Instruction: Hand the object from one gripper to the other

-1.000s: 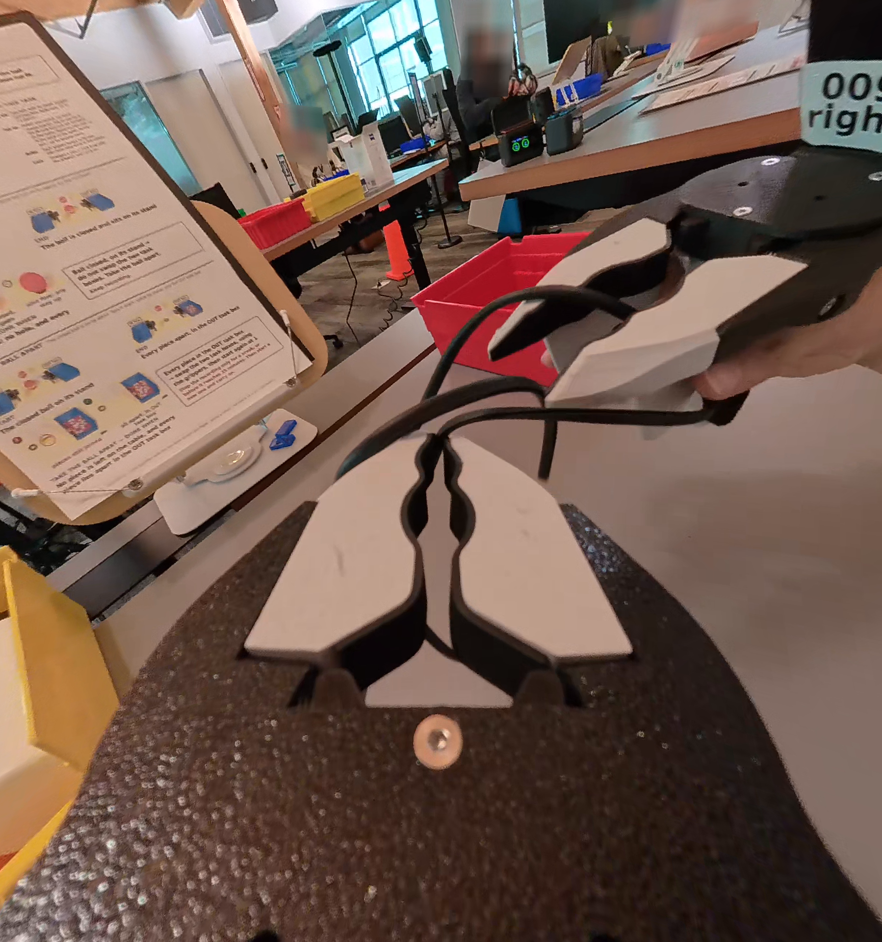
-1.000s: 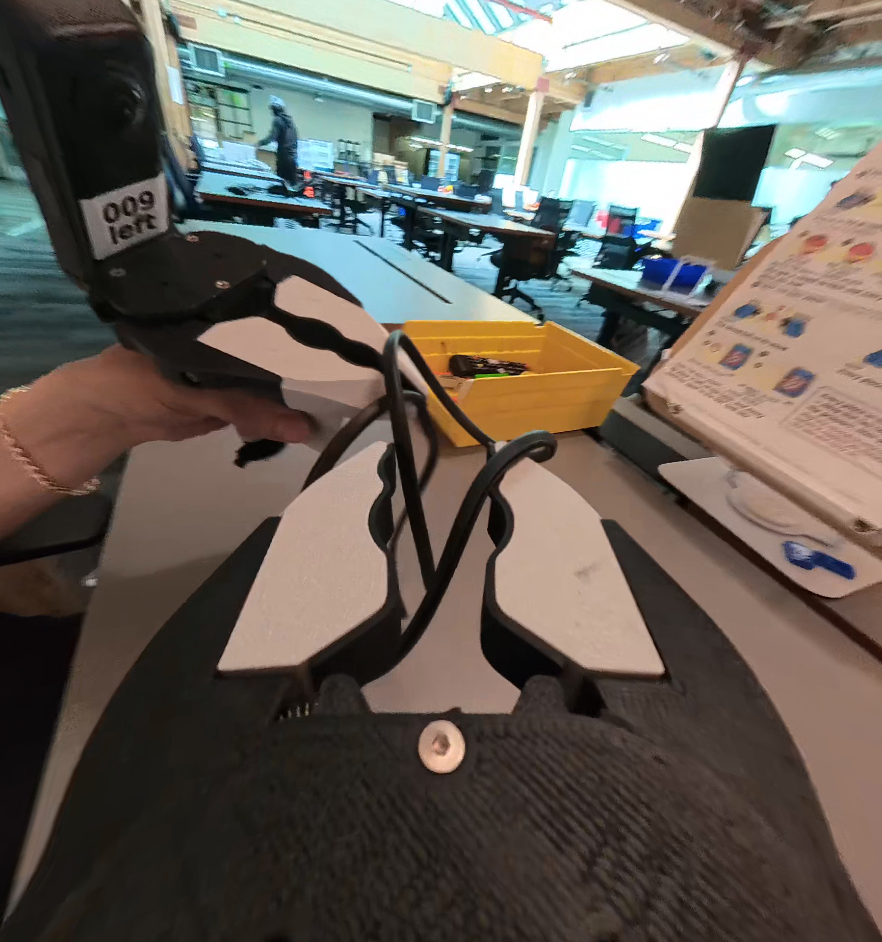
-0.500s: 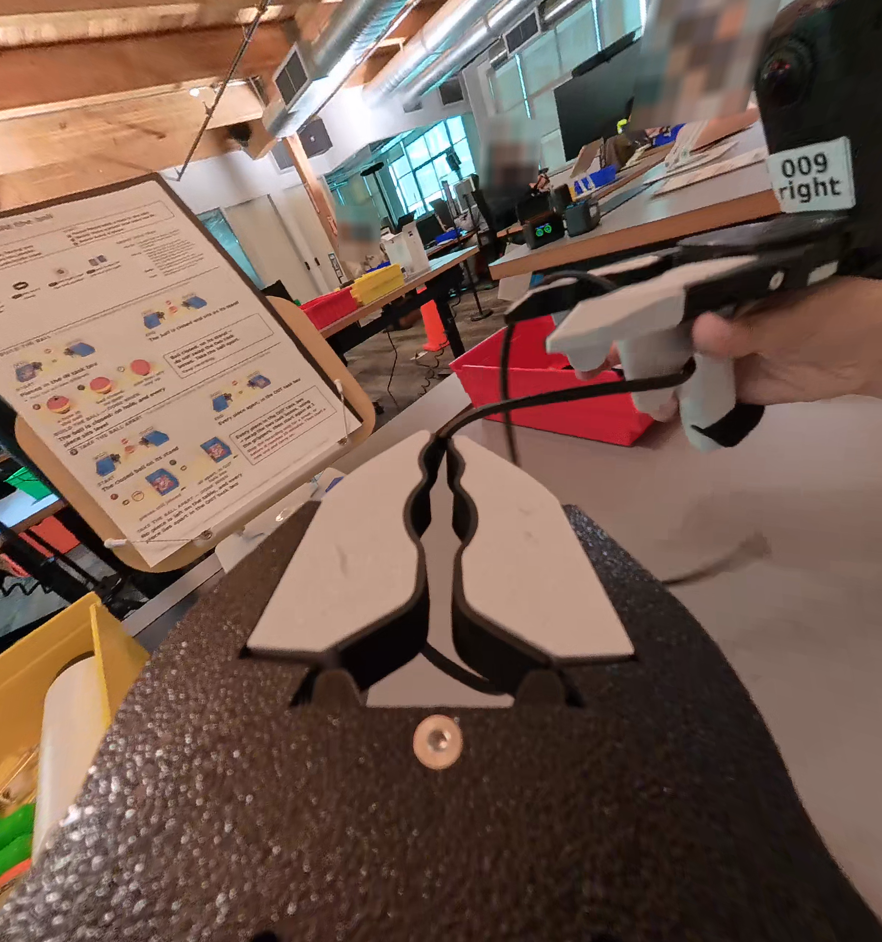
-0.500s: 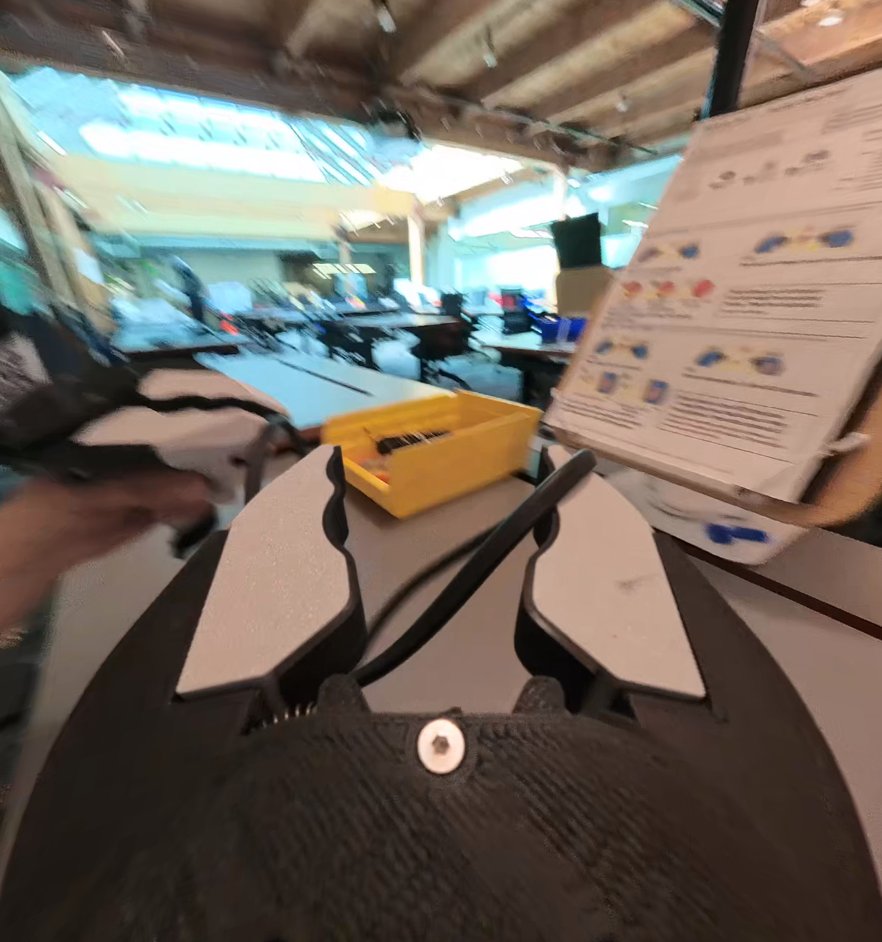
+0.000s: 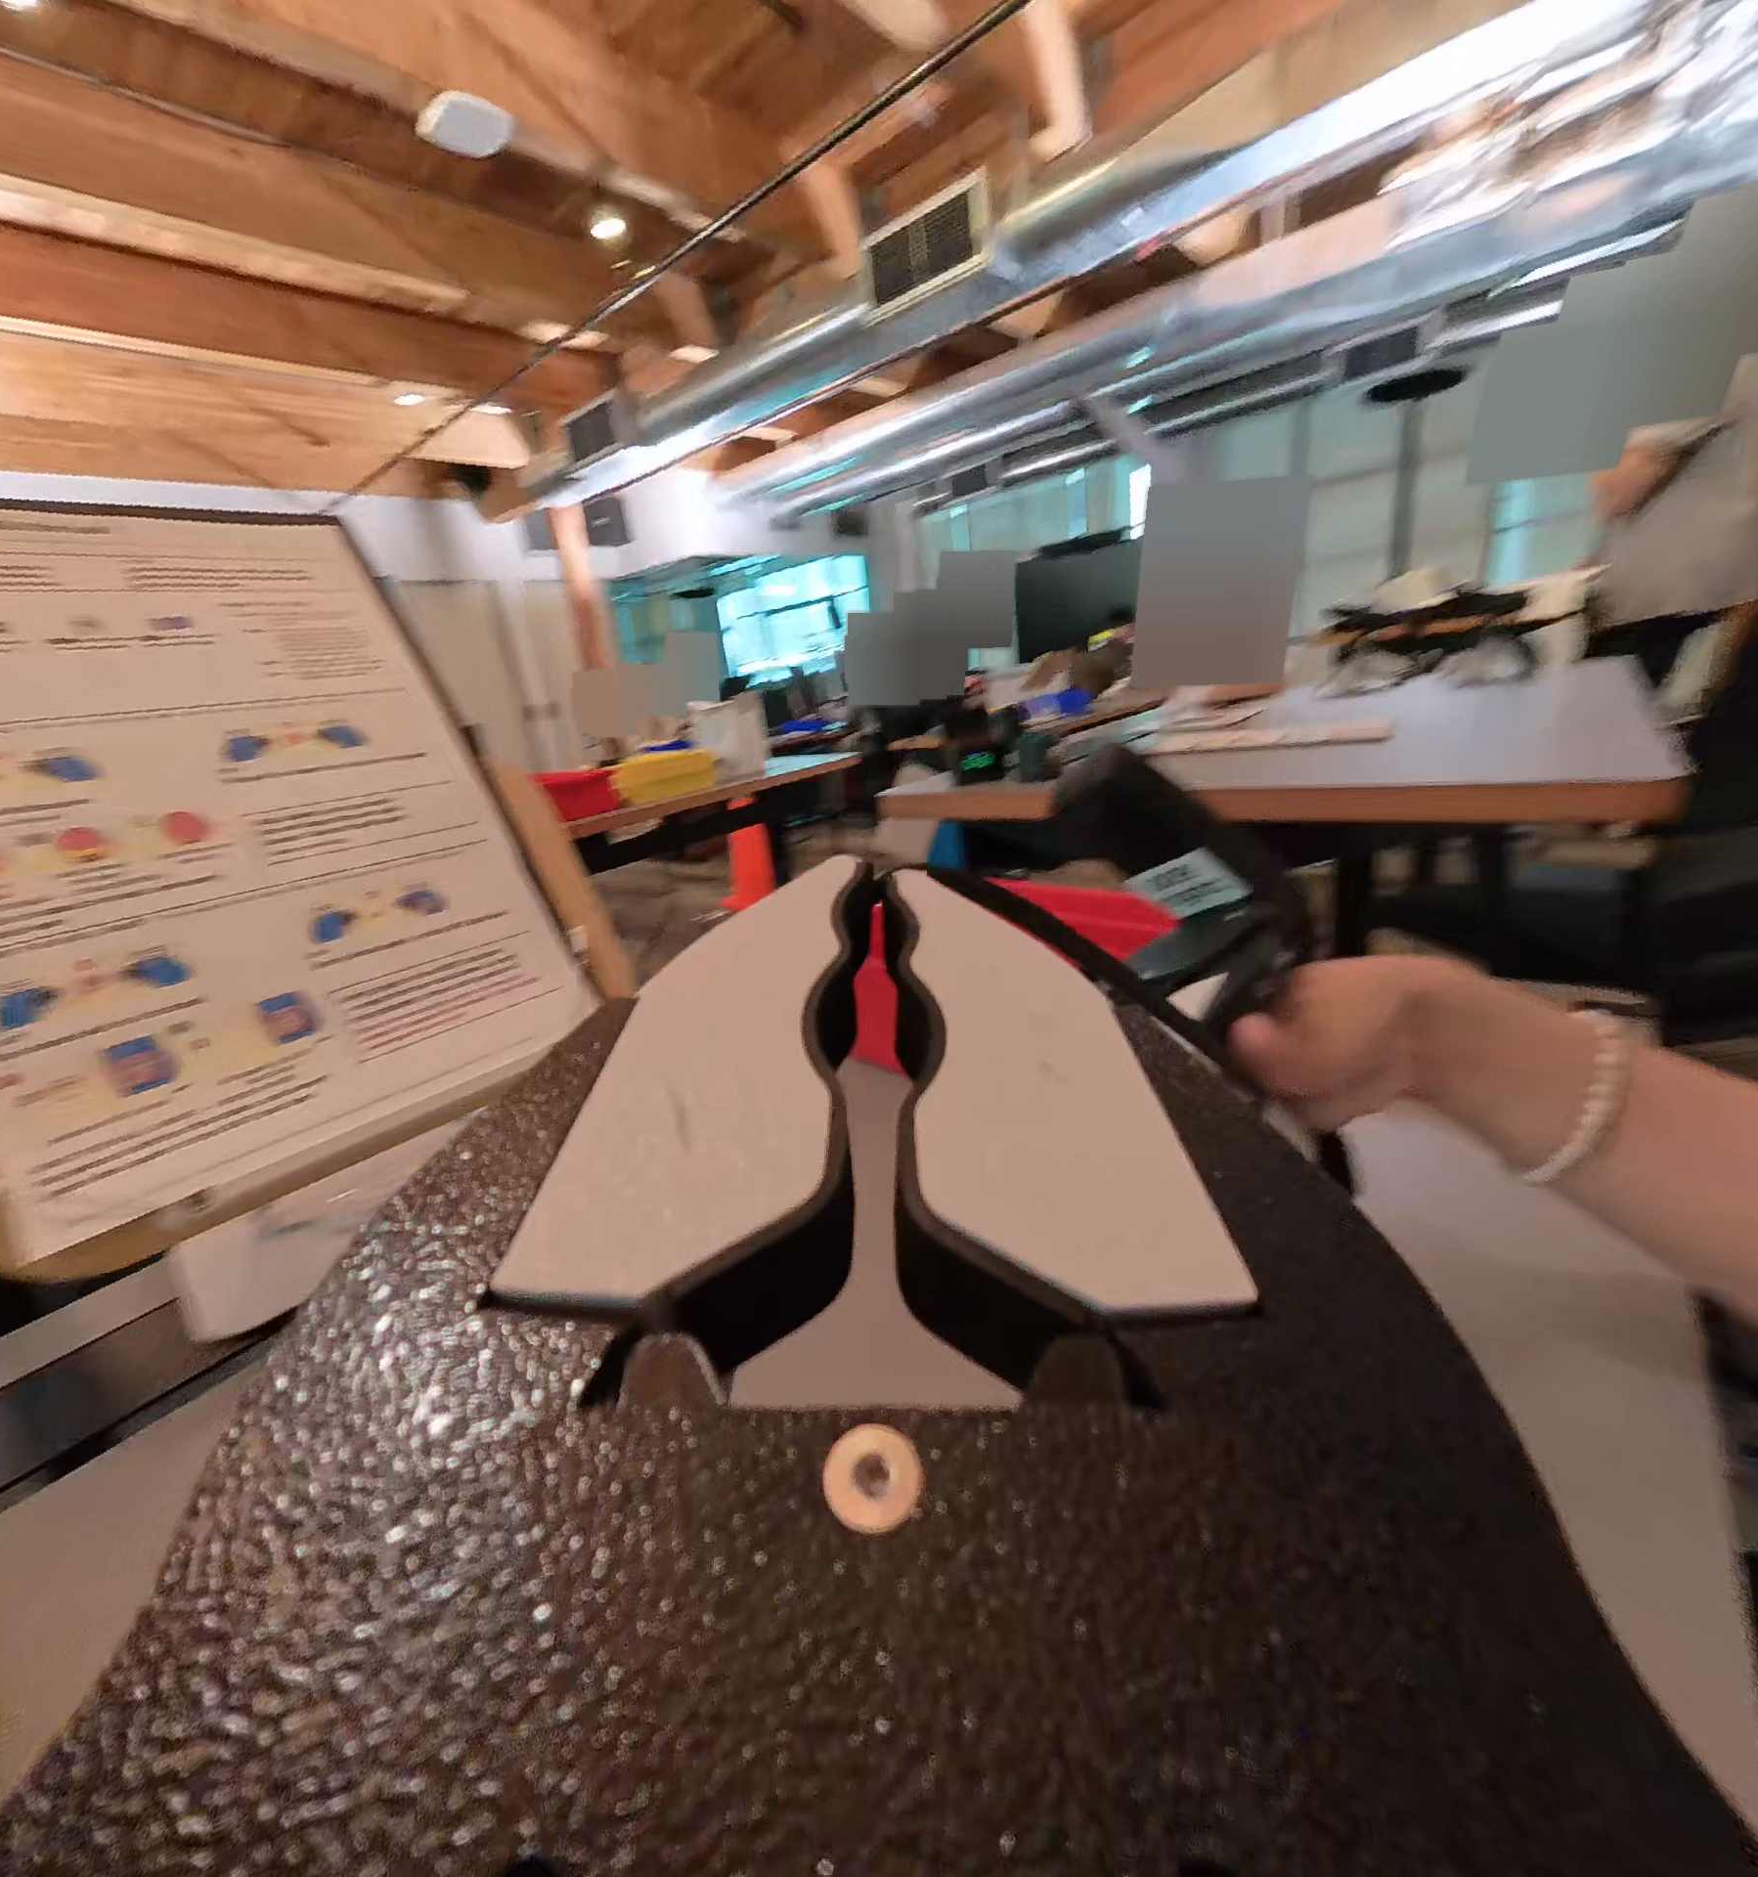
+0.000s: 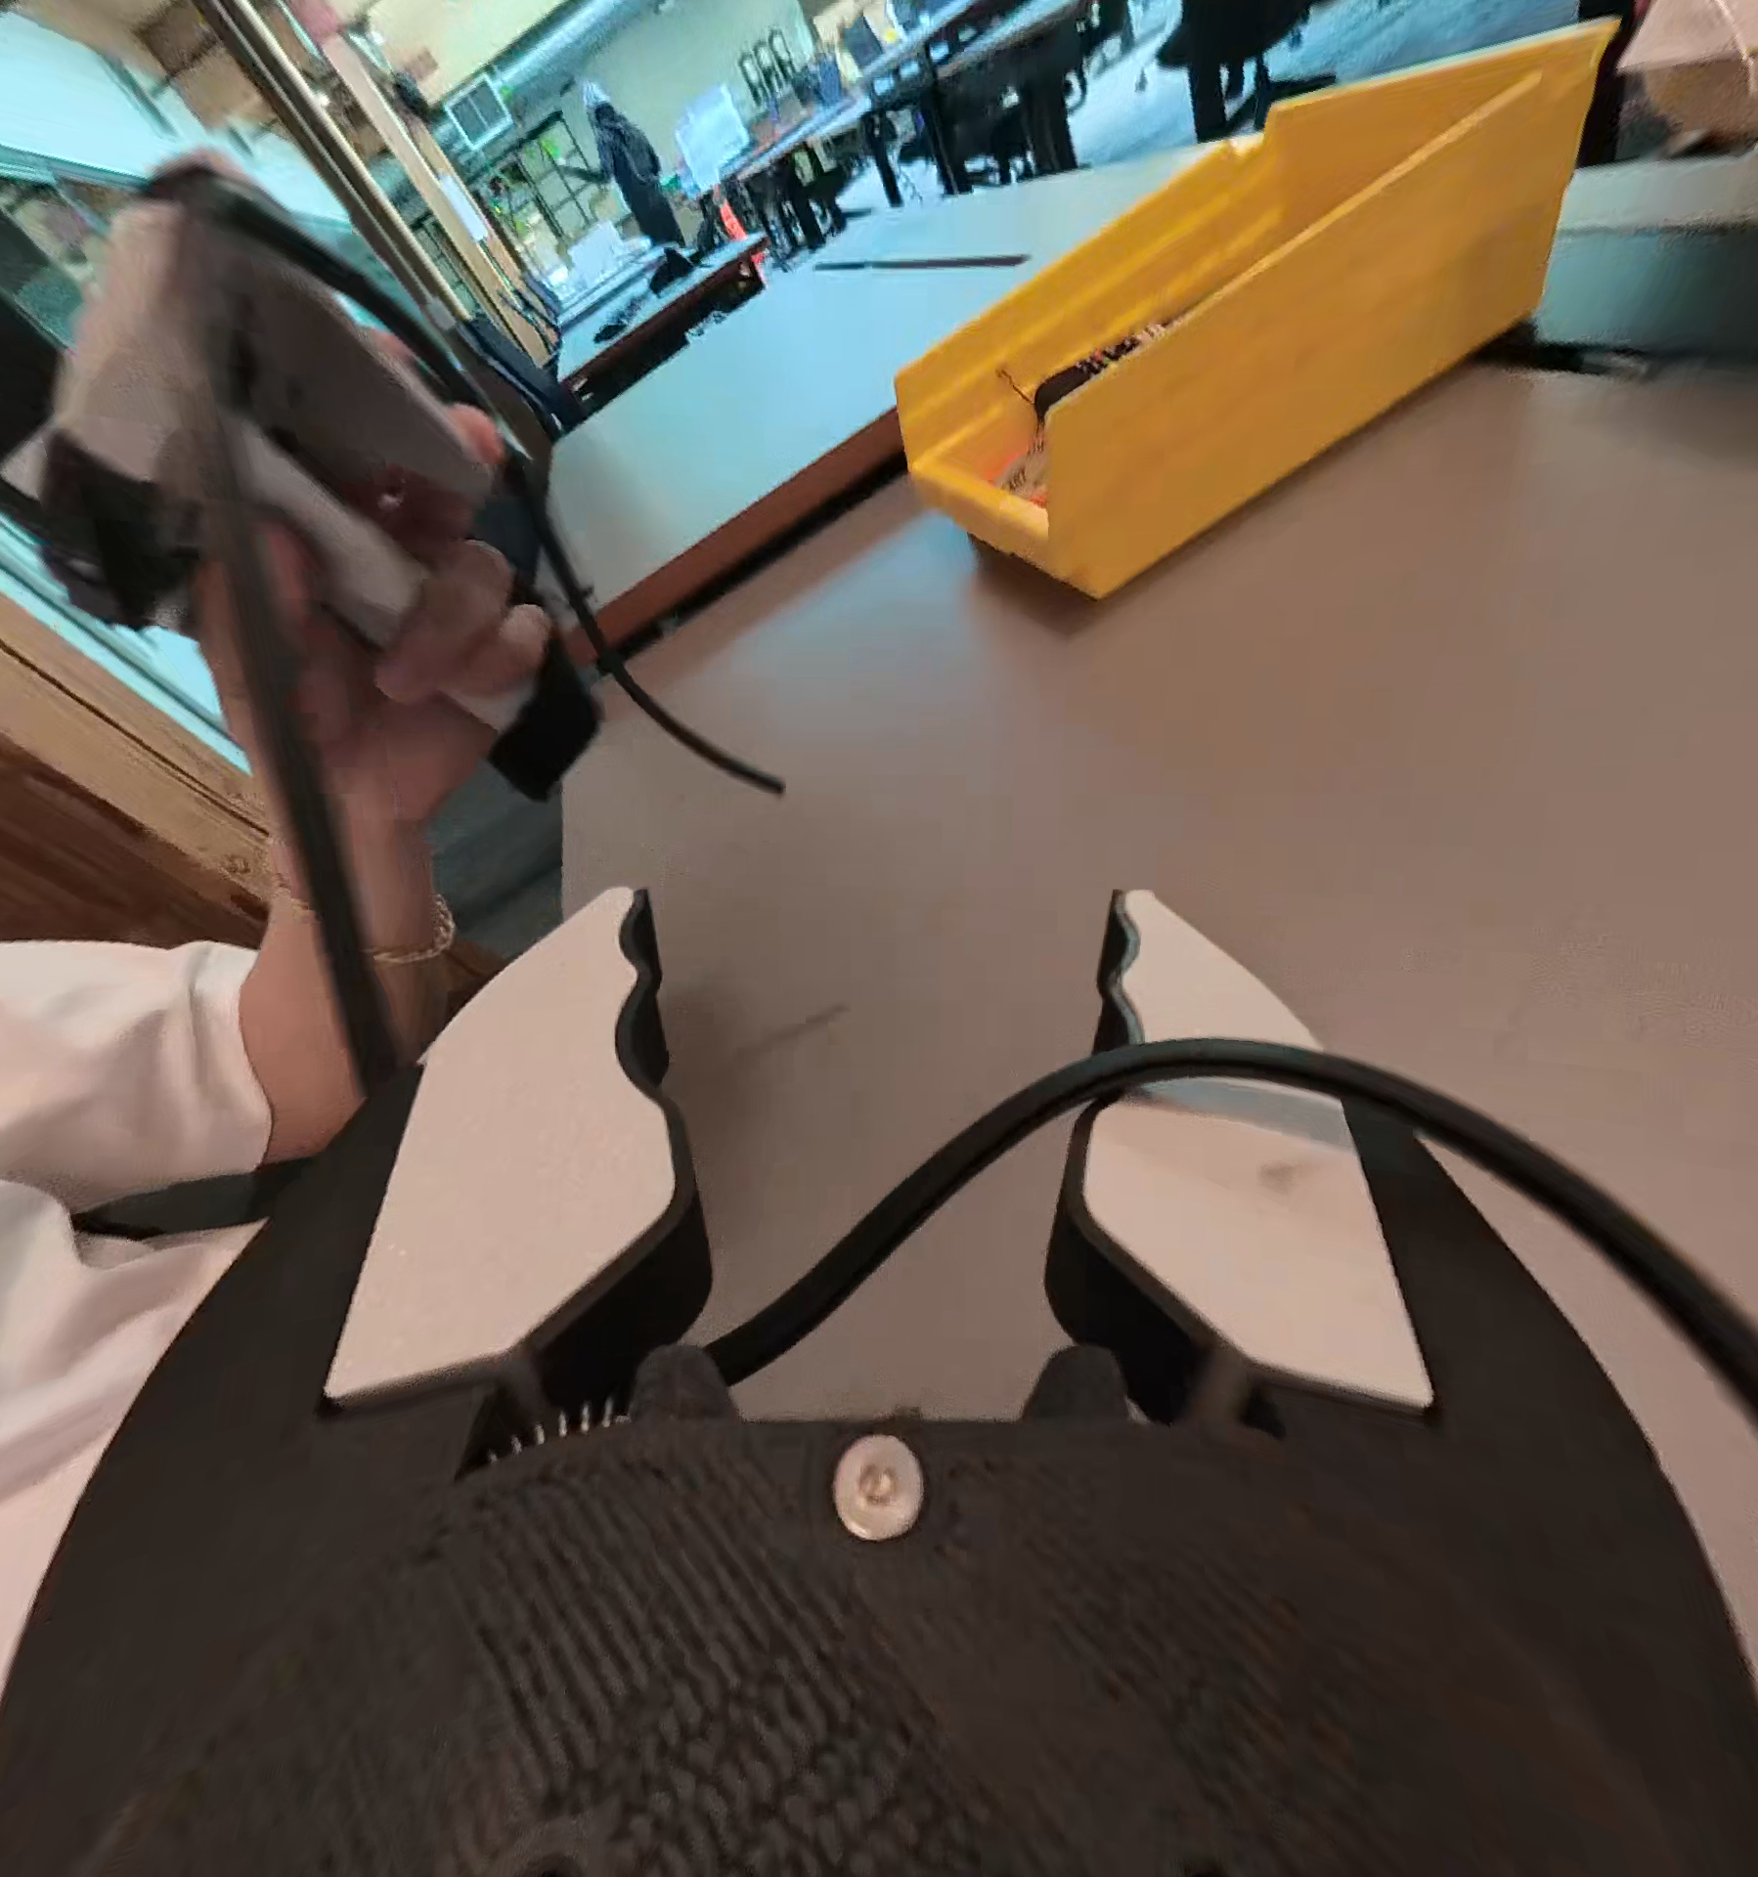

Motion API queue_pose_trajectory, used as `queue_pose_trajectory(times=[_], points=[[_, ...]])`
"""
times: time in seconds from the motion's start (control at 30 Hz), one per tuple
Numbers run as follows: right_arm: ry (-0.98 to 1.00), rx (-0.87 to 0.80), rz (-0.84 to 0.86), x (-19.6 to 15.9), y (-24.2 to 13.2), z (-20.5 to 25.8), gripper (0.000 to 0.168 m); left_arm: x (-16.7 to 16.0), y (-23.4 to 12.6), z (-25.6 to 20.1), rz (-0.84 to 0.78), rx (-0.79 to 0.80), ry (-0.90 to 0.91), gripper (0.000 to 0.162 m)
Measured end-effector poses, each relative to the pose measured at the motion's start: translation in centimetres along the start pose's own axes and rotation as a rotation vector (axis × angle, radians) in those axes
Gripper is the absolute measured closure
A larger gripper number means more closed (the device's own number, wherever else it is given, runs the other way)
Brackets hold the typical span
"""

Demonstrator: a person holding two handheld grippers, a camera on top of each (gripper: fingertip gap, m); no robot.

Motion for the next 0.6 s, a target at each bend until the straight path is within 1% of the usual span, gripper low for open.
queue_pose_trajectory(times=[0.03,0.1,0.13,0.17,0.2,0.23,0.3,0.37,0.4,0.43,0.5,0.53,0.57,0.6], points=[[0.013,-0.045,-0.008,-0.1,0.2,-0.6,0.085,0.2,0.0,-0.2,-0.024,-0.037,-0.035,0.161],[0.017,-0.158,-0.072,0.4,0.1,-1.8,0.084,0.2,0.0,-0.4,-0.036,-0.064,-0.054,0.161],[0.020,-0.198,-0.129,0.8,0.0,-2.2,0.084,0.1,0.0,-0.6,-0.017,-0.114,-0.055,0.161],[0.021,-0.220,-0.198,1.4,-0.2,-2.4,0.084,-0.2,0.0,-1.1,0.015,-0.202,-0.070,0.161],[0.026,-0.211,-0.267,1.9,-0.3,-2.2,0.084,-0.4,0.0,-1.7,0.049,-0.290,-0.091,0.161],[0.043,-0.177,-0.322,2.3,-0.5,-1.7,0.084,-0.7,0.0,-2.0,0.077,-0.342,-0.097,0.161],[0.090,-0.069,-0.380,3.1,-0.7,-0.5,0.081,-1.7,0.0,-2.4,0.159,-0.387,-0.071,0.161],[0.085,0.018,-0.408,3.7,-1.1,0.6,0.079,-3.5,-0.3,-2.5,0.310,-0.446,-0.062,0.161],[0.055,0.023,-0.415,3.8,-1.3,0.9,0.079,-4.4,-0.5,-2.4,0.383,-0.462,-0.049,0.161],[0.010,-0.001,-0.415,3.8,-1.5,1.0,0.079,-5.3,-0.6,-2.0,0.450,-0.434,-0.024,0.161],[-0.091,-0.072,-0.394,3.7,-1.7,0.8,0.076,-6.6,-0.8,0.0,0.566,-0.246,0.006,0.161],[-0.128,-0.091,-0.369,3.5,-1.8,0.7,0.073,-6.8,-1.0,1.3,0.588,-0.130,0.008,0.161],[-0.150,-0.095,-0.338,3.3,-1.9,0.6,0.071,-6.6,-1.2,2.6,0.572,-0.018,0.010,0.161],[-0.162,-0.091,-0.314,3.1,-1.9,0.5,0.072,-5.9,-1.5,3.7,0.516,0.086,0.013,0.161]])
Point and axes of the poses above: each gripper's, where its closed fingertips meet, y out along the fingers, x out of its top, z = x × y across the jaws, the point moved 7 cm from there along -y, back along the fingers, and after that the axes turned 10 degrees about -z, right-handed, at the moved point
